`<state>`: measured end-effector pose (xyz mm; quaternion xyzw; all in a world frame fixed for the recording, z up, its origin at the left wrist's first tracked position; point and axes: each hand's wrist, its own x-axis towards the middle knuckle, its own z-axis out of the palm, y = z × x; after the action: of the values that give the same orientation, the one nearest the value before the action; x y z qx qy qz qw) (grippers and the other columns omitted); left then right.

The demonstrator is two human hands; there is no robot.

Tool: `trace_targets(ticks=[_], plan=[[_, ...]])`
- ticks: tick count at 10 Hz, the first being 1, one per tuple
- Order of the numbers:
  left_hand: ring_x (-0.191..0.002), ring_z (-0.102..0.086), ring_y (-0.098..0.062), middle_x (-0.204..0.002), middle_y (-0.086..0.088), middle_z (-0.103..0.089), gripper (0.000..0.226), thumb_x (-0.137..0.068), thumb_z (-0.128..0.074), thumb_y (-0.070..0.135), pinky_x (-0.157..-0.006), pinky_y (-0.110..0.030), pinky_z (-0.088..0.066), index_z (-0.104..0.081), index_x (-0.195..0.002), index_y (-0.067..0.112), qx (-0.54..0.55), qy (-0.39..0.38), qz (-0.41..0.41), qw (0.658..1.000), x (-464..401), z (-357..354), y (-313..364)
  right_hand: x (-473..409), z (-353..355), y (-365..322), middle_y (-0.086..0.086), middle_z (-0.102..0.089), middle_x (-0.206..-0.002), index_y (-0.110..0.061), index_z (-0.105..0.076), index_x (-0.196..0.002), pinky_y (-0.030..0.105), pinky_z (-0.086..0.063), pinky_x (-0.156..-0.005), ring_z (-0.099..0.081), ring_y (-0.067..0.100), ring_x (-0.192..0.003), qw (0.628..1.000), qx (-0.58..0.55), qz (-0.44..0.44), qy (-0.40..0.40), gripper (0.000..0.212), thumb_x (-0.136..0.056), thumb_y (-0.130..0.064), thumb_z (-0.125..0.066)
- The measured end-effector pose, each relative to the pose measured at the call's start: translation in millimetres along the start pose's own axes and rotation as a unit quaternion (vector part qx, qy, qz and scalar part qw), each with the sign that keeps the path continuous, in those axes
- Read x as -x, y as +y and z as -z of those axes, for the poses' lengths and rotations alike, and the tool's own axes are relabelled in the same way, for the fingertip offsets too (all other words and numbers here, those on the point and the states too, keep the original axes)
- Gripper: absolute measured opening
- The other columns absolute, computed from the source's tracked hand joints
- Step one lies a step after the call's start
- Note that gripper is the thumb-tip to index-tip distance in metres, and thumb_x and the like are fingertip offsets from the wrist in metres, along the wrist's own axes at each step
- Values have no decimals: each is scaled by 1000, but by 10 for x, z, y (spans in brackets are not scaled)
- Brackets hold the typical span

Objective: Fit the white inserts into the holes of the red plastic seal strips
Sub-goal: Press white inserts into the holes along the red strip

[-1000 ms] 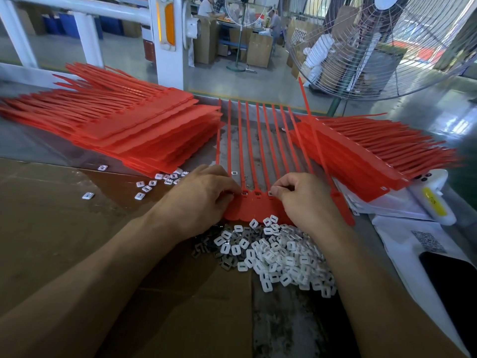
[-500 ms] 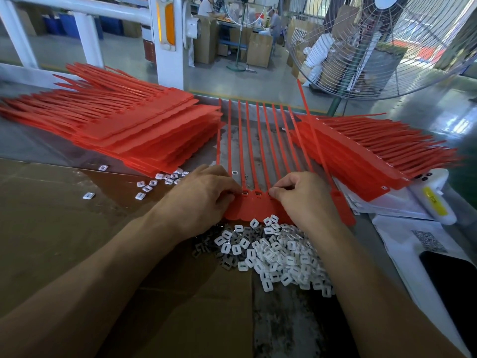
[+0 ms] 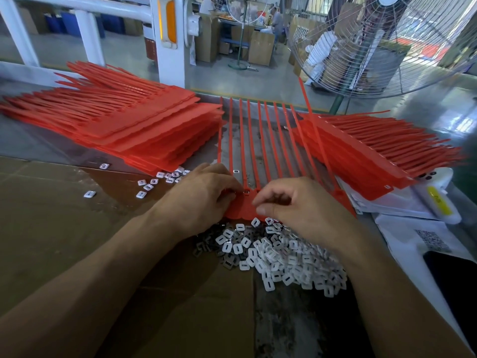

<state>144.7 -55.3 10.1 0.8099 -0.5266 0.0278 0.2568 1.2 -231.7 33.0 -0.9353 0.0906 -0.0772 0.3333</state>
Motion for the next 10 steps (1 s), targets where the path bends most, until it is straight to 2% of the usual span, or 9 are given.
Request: trace_targets(ticks=[1,2,3,5,7,8,10], plan=[[-120,-49,-14,-125,9,-59,30,-98,-60,23,-106,-39,-42,-69,-125,30,2,4,-1,1000,-1,-5,-4,19,-18,-42,-26,-70,-94,-38,-77,-94,13,-50,-69,-66,-5,-85,997,8,23,-68,10,-87,-31,-81],[-120,-49,-14,-125,9,-60,30,-98,-61,23,-106,-40,-43,-69,-125,30,3,5,-1,1000,-4,-8,-6,28,-42,-74,-27,-67,-92,-37,-77,-91,12,-48,-66,-65,-6,-81,996,10,28,-90,10,-84,-36,-84],[-121,-49,-14,-125,9,-59,29,-98,-61,23,-106,-40,-43,-69,-125,31,5,6,-1,1000,-4,-9,-3,29,-61,-94,-26,-68,-88,-34,-77,-86,7,-47,-65,-65,-6,-78,995,3,19,-96,8,-84,-33,-84],[-120,-50,-14,-125,8,-60,29,-98,-61,22,-106,-38,-42,-70,-125,30,4,5,0,1000,0,-7,6,34,-53,-127,-24,-69,-90,-33,-73,-87,13,-52,-67,-66,-3,-80,995,14,15,-100,9,-87,-30,-82],[-120,-50,-16,-124,7,-60,30,-97,-61,21,-105,-36,-42,-70,-124,29,4,8,1,1000,4,-3,13,45,-60,-152,-29,-68,-84,-32,-71,-87,6,-46,-62,-65,-8,-75,994,16,10,-104,11,-91,-27,-78],[-120,-51,-16,-123,6,-61,29,-97,-62,20,-105,-35,-41,-71,-124,28,3,8,-2,1000,2,-2,7,48,-68,-152,-25,-69,-86,-34,-71,-90,9,-48,-62,-67,-6,-76,995,16,2,-98,10,-91,-28,-78],[-120,-51,-15,-124,7,-61,29,-98,-61,21,-106,-35,-41,-70,-124,29,4,8,0,1000,3,1,15,60,-94,-188,-30,-66,-92,-33,-72,-88,5,-46,-62,-65,-10,-77,995,48,20,-90,11,-93,-23,-75]])
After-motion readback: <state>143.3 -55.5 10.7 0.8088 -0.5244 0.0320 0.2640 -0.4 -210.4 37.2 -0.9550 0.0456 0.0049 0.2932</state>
